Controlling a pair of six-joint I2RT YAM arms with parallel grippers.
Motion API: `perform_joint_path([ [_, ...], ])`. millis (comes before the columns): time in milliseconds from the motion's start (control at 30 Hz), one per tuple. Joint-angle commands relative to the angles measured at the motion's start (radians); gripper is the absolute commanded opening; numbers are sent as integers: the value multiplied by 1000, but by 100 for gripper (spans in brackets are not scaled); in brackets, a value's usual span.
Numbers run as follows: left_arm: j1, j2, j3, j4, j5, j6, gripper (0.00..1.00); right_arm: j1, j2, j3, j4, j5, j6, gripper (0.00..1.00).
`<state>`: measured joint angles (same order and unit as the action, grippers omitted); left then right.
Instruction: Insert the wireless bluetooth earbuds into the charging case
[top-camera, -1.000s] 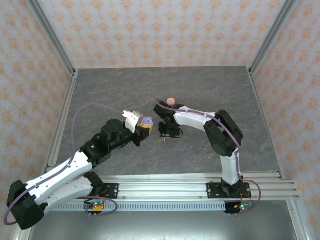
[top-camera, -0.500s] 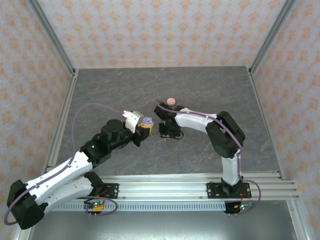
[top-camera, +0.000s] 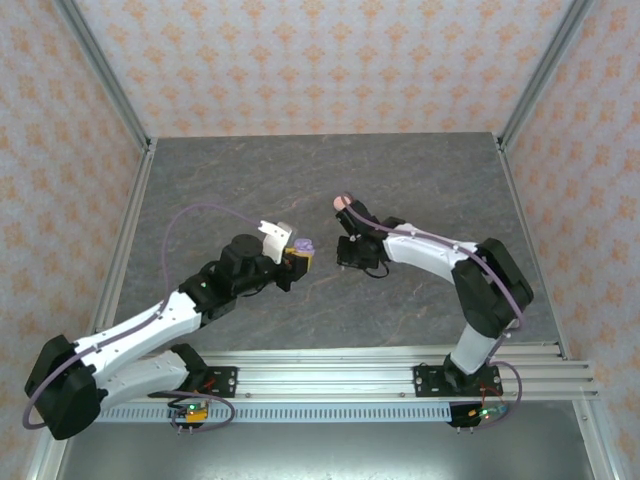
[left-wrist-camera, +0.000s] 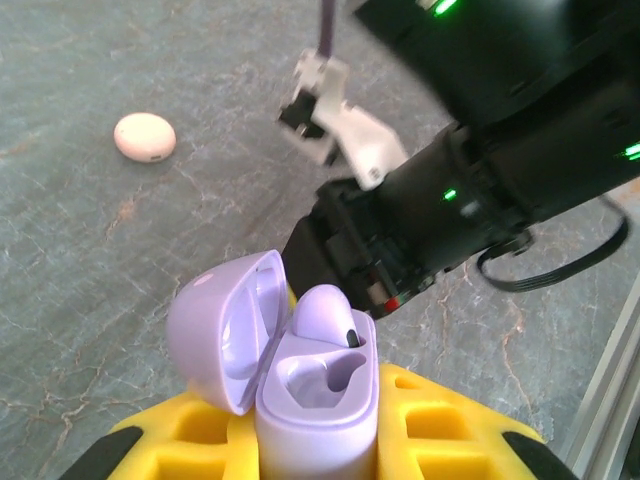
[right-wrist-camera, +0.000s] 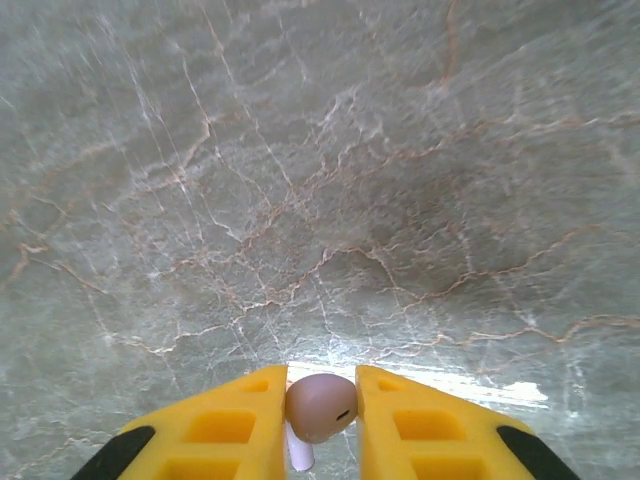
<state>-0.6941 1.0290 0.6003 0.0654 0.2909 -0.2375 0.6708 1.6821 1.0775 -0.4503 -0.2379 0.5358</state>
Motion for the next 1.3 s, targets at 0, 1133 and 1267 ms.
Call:
perform_joint_path([
  [0,-9,50,3,62,2,-45,5,-15,-72,-36,50,37,10,22],
  [1133,-10,348,-59,671,220,-213,4,-18,-466,-111,292,-137,-90,22],
  [1267,-10,324,-51,678,230,-207,4,-14,-493,-116,300,-140,-90,22],
])
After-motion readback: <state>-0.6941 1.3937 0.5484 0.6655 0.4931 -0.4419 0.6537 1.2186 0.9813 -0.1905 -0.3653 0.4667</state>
